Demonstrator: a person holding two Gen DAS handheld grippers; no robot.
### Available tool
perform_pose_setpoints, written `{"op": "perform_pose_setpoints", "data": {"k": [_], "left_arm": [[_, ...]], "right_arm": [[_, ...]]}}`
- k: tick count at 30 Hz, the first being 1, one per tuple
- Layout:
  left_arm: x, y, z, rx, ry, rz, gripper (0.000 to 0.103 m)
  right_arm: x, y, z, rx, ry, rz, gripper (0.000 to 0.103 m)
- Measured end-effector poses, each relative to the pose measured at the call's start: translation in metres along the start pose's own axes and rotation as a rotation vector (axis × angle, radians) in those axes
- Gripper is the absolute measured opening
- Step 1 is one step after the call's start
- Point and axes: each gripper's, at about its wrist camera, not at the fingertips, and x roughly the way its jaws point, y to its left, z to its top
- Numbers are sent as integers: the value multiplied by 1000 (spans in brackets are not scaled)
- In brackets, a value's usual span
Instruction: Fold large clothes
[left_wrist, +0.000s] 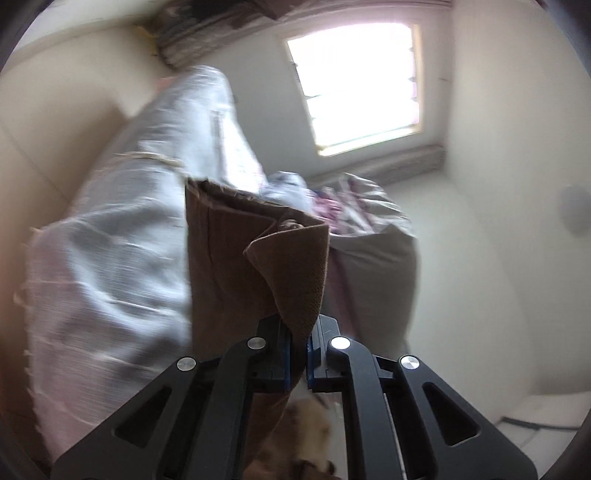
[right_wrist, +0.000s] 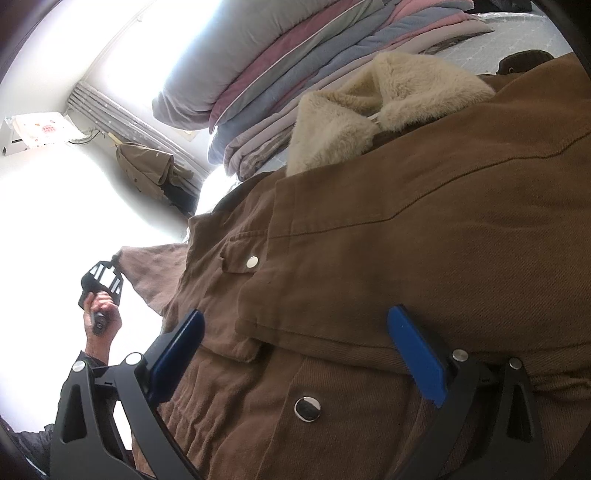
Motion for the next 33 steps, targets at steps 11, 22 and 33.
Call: {"op": "perform_pose_setpoints", "data": {"k": [11, 22, 33], "left_arm": [[62, -220, -118, 319, 259, -332, 4], [219, -234, -466, 556, 925, -205, 5], [233, -176, -578, 864, 1161, 131, 16]], "right_arm": [[-43, -33, 24, 423, -40, 210, 96], [-194, -96, 27, 561, -323, 192, 96], [-178, -98, 30, 571, -295, 244, 96]]}}
